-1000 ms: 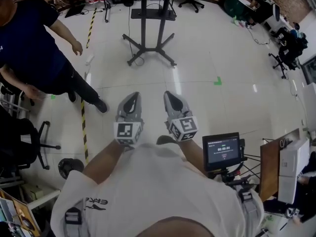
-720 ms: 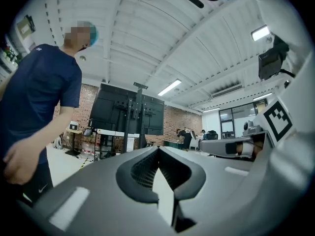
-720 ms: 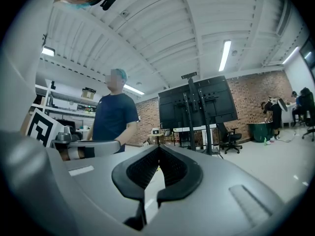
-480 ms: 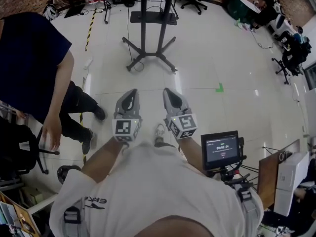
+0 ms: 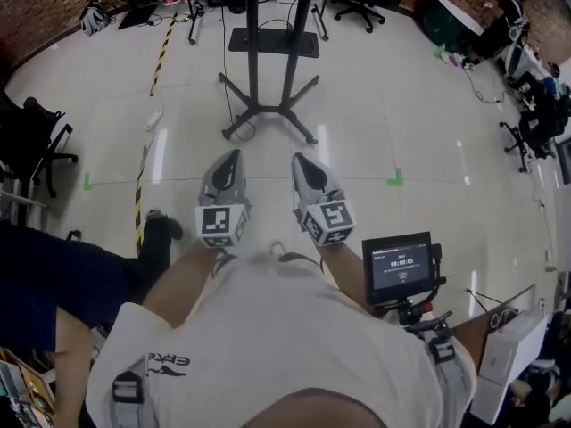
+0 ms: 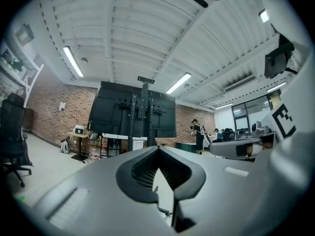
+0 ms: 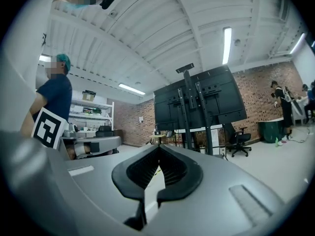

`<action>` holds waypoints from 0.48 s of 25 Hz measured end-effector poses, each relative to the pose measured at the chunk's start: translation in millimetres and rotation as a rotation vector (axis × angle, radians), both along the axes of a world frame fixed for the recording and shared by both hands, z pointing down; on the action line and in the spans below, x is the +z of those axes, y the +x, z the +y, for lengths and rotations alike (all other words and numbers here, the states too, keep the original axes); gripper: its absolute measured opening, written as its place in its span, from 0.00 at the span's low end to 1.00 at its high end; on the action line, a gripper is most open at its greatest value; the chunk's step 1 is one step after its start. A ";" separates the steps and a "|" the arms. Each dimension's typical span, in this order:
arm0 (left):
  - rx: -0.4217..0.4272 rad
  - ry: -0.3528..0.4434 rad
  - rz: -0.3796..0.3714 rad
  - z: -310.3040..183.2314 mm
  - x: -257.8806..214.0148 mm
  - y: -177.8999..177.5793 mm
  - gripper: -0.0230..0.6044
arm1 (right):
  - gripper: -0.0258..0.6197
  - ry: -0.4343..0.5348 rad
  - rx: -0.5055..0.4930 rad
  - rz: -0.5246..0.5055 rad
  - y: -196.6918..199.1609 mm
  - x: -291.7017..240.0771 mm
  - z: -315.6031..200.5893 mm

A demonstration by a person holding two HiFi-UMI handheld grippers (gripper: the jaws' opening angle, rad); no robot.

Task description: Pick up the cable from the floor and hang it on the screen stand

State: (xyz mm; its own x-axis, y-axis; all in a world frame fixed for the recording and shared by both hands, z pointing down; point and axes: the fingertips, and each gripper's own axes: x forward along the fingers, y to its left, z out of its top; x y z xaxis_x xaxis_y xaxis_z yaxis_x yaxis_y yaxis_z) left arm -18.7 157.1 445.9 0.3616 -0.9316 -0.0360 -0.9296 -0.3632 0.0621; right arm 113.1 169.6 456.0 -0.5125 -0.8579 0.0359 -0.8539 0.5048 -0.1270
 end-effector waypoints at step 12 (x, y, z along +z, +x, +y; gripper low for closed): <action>-0.051 0.014 -0.005 -73.1 5.2 -8.9 0.04 | 0.05 0.006 -0.045 0.007 -5.7 7.3 -76.3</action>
